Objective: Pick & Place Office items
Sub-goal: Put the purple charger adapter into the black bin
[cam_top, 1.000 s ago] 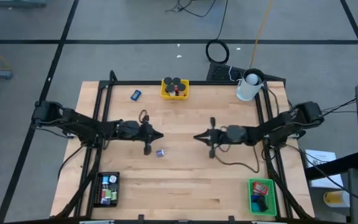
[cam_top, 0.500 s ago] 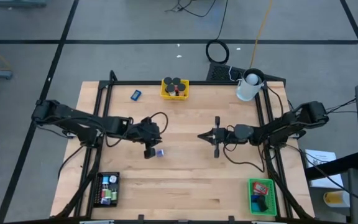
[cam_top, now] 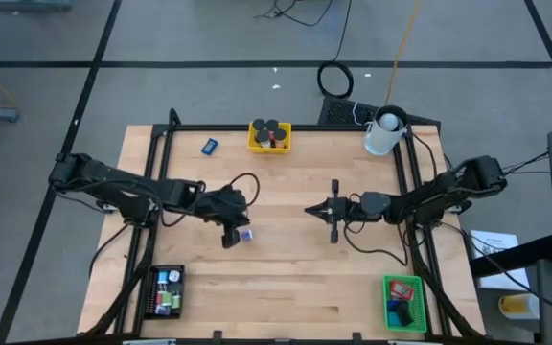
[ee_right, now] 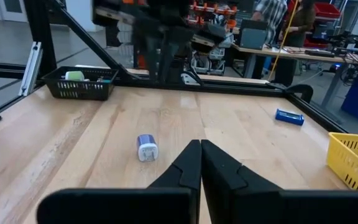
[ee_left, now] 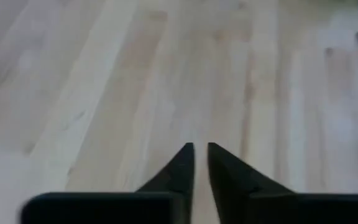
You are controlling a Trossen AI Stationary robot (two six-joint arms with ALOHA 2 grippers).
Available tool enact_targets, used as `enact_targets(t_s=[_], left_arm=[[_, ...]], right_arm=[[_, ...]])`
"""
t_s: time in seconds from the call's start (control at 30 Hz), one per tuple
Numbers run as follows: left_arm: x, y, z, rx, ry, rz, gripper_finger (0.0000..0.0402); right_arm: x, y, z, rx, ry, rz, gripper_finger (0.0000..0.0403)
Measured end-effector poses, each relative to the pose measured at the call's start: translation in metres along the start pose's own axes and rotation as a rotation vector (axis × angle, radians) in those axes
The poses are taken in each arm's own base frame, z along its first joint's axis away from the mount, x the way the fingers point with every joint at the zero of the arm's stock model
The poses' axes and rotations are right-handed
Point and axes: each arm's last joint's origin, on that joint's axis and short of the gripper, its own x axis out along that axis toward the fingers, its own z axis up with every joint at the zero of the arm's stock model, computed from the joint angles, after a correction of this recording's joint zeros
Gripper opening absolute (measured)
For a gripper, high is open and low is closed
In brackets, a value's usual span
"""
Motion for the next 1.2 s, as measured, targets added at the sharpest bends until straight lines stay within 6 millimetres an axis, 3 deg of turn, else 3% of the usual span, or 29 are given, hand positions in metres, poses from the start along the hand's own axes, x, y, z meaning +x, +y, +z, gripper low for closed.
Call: enact_targets(t_s=[0.1,0.17,0.4,0.6,0.73,0.87,1.0,1.2], left_arm=[[0.0,0.005,-0.005,-0.052,0.055,0.035,0.0009],[0.0,0.007,-0.007,-0.093,0.085,0.054,0.0015],[-0.003,0.008,-0.021,-0.1,0.211,0.093,0.0129],[-0.001,0.002,-0.016,-0.048,0.133,0.103,0.0237],[0.016,-0.003,-0.018,-0.073,0.147,0.075,0.0289],[0.045,-0.009,-0.033,0.044,0.24,0.126,0.0319],[0.065,-0.005,-0.042,0.052,0.305,0.172,0.0337],[0.077,0.001,-0.04,0.027,0.265,0.194,0.0339]], right_arm=[[0.0,0.0,0.0,0.0,0.0,0.0,0.0001],[0.0,0.0,0.0,0.0,0.0,0.0,0.0001],[0.0,0.0,0.0,0.0,0.0,0.0,0.0001],[0.0,0.0,-0.002,-0.004,0.024,0.002,0.0001],[0.0,0.0,-0.004,-0.005,0.038,0.004,0.0001],[0.0,0.0,-0.003,-0.004,0.036,0.003,0.0001],[0.0,0.0,-0.003,-0.004,0.036,0.003,0.0001],[0.0,0.0,-0.003,-0.004,0.036,0.006,0.0001]])
